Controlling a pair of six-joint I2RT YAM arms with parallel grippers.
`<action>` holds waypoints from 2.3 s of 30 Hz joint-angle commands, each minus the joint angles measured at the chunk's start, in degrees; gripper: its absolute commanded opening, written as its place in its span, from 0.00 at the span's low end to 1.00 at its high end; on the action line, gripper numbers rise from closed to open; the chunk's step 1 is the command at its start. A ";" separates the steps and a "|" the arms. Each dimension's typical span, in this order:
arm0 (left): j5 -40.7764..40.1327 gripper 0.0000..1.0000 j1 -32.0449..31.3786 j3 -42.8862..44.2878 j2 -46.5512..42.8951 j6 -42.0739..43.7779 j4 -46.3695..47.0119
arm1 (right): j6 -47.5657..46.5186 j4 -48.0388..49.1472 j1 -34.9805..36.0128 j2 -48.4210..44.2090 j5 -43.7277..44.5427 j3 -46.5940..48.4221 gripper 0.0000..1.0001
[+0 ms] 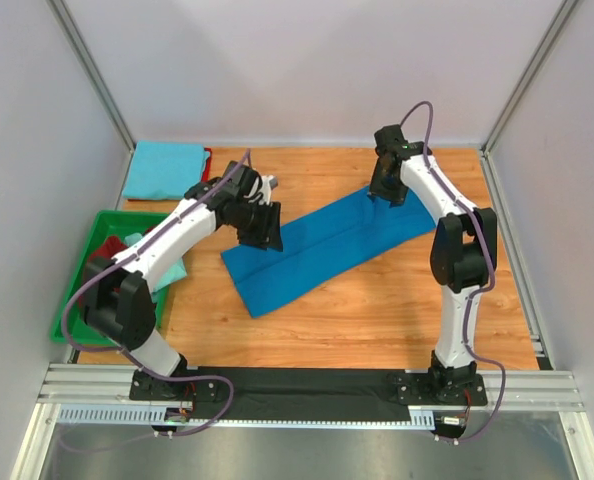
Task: Fold and stack the t-shirts
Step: Fold the tshirt
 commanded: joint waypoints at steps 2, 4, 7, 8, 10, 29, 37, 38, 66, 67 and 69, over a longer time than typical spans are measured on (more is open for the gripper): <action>-2.20 0.62 0.11 6.99 9.26 7.05 -2.35 | 7.88 -2.48 -2.91 2.42 1.48 0.54 0.52; -3.71 0.64 0.11 9.63 14.61 8.19 -2.63 | 10.17 -1.87 -2.91 3.56 2.18 0.18 0.61; -6.87 0.66 0.11 10.34 20.68 8.20 -1.05 | 12.46 0.06 -3.08 5.40 1.74 0.27 0.62; -7.92 0.67 0.11 10.52 22.19 7.85 -0.87 | 13.08 -0.10 -3.26 7.24 1.74 0.79 0.63; -8.28 0.67 0.11 10.08 25.44 6.71 -0.87 | 13.87 0.07 -3.78 8.74 1.56 2.20 0.63; 20.63 0.66 -8.41 -5.23 18.43 -6.39 8.01 | 1.04 -2.03 -4.67 25.89 0.07 25.57 0.63; 11.15 0.66 -7.01 3.39 8.15 -2.44 4.04 | -4.49 -5.30 -1.42 10.71 3.85 19.88 0.62; 11.05 0.65 -6.66 4.18 6.83 -2.69 4.83 | -4.50 -4.77 -1.15 9.12 3.50 18.74 0.61; 10.00 0.58 -4.64 -4.25 1.19 -6.74 8.01 | -7.92 20.55 0.52 22.72 7.54 26.81 0.39; 10.09 0.57 -4.55 -4.07 1.63 -6.83 7.92 | -8.27 20.46 0.52 23.33 7.71 26.99 0.39; 10.35 0.57 -4.64 -3.72 2.51 -6.74 8.09 | -9.24 20.46 0.35 23.69 8.59 27.25 0.39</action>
